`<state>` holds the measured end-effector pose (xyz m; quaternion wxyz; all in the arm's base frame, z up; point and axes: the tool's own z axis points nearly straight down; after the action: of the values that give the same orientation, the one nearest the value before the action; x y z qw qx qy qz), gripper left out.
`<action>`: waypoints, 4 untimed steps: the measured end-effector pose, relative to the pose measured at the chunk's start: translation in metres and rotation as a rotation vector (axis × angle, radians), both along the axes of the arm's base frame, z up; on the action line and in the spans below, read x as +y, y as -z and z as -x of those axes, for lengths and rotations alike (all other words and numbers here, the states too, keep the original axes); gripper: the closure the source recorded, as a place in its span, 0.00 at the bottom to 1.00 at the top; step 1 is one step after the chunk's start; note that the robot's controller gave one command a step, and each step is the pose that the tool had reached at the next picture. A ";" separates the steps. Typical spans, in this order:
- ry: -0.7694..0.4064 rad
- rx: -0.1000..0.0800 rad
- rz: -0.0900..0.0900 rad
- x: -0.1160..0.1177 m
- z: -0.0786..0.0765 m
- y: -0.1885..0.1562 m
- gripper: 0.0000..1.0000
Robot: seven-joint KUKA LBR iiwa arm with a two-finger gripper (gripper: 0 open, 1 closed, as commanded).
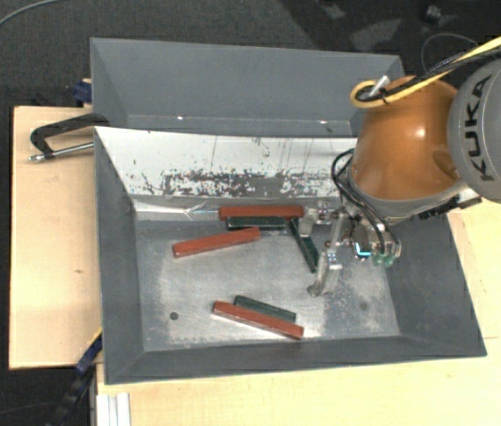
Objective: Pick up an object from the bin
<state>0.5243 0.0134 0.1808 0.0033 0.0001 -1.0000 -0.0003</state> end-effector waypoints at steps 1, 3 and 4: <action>0.042 0.000 -0.001 0.049 0.012 0.105 0.00; 0.057 -0.009 -0.001 0.048 0.023 0.108 1.00; 0.080 -0.022 0.000 -0.006 0.003 -0.064 1.00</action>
Offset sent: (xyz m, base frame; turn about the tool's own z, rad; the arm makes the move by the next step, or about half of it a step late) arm -0.0099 0.0456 -0.1015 0.0463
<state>0.5214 0.0077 0.2445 -0.0077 -0.0400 -0.9992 -0.0003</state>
